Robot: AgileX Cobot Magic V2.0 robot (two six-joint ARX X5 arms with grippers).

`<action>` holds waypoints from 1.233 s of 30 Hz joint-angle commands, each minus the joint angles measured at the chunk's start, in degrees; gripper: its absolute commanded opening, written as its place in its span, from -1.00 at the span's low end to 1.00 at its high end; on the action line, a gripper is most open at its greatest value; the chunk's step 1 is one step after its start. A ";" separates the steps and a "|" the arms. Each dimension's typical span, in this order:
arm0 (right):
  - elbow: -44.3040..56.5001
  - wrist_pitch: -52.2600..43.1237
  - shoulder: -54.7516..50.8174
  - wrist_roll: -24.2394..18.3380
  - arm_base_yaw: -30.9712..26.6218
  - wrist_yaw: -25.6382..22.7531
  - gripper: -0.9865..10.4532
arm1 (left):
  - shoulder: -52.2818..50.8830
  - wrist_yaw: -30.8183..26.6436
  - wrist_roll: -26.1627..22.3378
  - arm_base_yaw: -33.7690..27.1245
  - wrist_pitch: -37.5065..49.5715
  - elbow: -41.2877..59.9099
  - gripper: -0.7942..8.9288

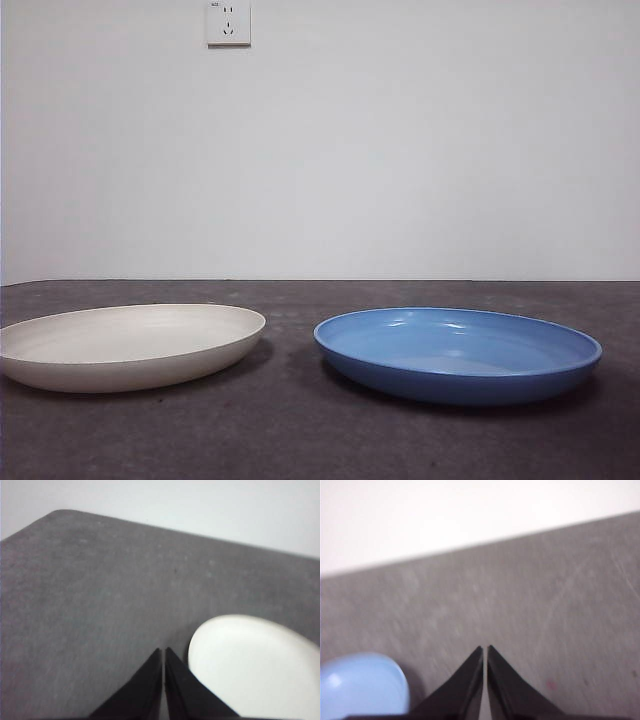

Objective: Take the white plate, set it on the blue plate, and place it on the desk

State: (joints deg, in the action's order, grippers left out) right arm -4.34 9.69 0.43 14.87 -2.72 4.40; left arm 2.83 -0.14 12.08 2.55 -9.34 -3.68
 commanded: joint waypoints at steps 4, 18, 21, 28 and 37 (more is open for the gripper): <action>-8.11 1.03 2.80 5.97 0.02 -0.20 -0.81 | 6.58 -0.09 4.90 0.15 4.68 -7.48 -0.81; -31.43 8.37 24.44 6.93 0.68 13.40 -0.81 | 34.07 10.64 4.76 4.46 -4.26 -36.74 -0.82; -35.78 8.46 29.16 6.32 1.97 15.85 -0.81 | 38.23 12.07 3.69 5.84 -6.38 -42.16 -0.82; -45.97 12.92 40.44 1.64 6.88 23.12 -0.81 | 45.94 20.15 1.79 9.07 -12.72 -50.88 -0.82; -55.36 24.00 51.04 -7.78 10.12 31.89 -0.81 | 50.25 26.34 -2.60 12.44 -17.88 -54.40 -0.82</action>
State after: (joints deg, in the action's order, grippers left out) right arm -58.63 33.28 50.81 10.09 7.16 35.86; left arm 52.77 25.74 10.98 14.74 -27.70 -56.31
